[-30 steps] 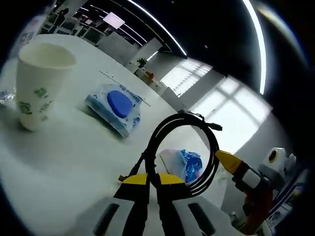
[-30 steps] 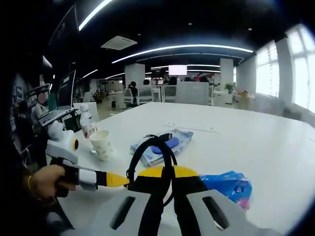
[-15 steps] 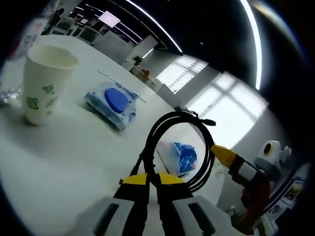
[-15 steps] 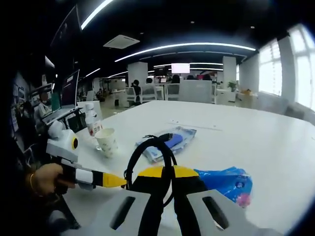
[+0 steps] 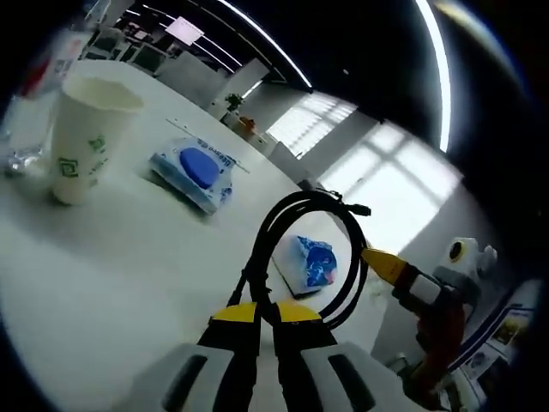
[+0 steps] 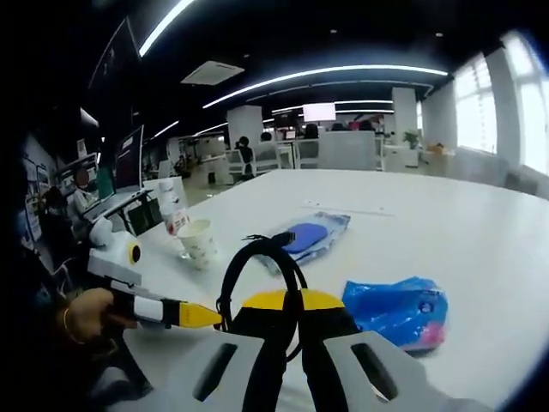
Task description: Arrange the tabletop items into an orderly group along one side of the table until the central work area is clear of visible clutter.
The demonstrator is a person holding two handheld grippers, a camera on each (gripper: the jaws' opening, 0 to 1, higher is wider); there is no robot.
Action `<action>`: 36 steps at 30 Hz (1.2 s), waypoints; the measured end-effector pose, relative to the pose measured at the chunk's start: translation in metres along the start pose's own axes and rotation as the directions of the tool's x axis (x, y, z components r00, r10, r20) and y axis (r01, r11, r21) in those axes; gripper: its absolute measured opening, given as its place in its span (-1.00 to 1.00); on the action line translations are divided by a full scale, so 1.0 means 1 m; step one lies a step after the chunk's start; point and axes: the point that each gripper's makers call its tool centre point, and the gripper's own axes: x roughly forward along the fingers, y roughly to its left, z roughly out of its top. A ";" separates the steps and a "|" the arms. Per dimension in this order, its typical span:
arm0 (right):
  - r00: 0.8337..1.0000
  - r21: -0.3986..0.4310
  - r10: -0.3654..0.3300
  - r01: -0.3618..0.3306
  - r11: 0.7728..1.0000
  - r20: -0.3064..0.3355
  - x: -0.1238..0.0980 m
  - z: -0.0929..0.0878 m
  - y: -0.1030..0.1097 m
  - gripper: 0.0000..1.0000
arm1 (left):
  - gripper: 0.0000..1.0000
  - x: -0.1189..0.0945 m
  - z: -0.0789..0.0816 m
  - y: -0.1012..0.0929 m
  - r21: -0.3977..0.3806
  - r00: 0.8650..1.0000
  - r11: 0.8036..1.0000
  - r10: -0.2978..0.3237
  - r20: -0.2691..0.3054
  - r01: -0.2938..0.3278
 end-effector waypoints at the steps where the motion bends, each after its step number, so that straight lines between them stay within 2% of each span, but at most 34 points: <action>1: 1.000 0.000 0.002 -0.002 1.000 -0.001 0.000 0.000 0.000 -0.99 | -0.94 0.000 0.000 0.001 -0.008 1.000 1.000 -0.002 -0.003 0.002; 16: 1.000 -0.003 0.020 -0.020 1.000 -0.015 -0.015 -0.010 0.009 -0.99 | -0.94 -0.001 -0.004 -0.004 0.013 0.999 1.000 -0.026 -0.031 0.026; 20: 1.000 -0.002 0.024 -0.024 1.000 -0.015 -0.017 -0.012 0.011 -0.99 | -0.94 -0.001 -0.001 -0.003 0.020 0.999 0.999 -0.028 -0.022 0.028; 36: 0.999 0.016 0.036 -0.035 0.999 -0.031 -0.021 -0.026 0.012 -0.99 | -0.94 -0.004 -0.009 -0.004 0.034 0.997 0.999 -0.039 -0.070 0.041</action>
